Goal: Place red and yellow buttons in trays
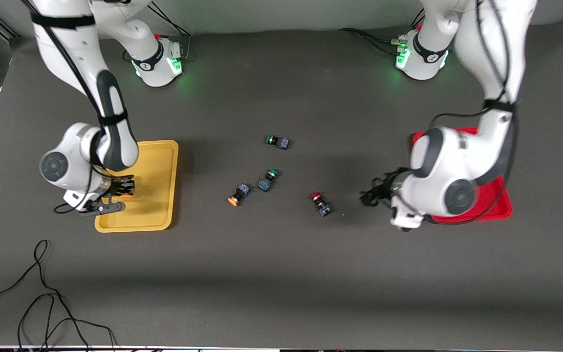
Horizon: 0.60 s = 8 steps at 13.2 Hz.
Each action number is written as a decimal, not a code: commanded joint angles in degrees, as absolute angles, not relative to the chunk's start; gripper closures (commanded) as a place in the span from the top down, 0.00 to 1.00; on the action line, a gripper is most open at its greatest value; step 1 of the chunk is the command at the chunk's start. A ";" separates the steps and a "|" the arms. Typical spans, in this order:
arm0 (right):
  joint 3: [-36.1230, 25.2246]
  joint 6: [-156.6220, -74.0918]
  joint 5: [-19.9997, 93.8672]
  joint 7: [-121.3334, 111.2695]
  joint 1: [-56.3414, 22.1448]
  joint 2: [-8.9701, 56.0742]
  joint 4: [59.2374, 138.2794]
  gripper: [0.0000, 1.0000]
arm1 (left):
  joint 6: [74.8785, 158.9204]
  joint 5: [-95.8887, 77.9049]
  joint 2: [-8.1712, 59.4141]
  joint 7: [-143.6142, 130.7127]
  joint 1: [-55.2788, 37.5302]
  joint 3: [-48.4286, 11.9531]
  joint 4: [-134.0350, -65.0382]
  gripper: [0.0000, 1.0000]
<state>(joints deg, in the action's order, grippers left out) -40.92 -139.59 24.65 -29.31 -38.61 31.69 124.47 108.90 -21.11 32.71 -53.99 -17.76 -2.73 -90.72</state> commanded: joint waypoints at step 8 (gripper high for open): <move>-46.14 -112.60 22.76 -16.76 -43.74 29.18 102.58 1.00 | 127.25 -15.30 44.90 -71.37 -25.22 -4.66 -85.08 0.98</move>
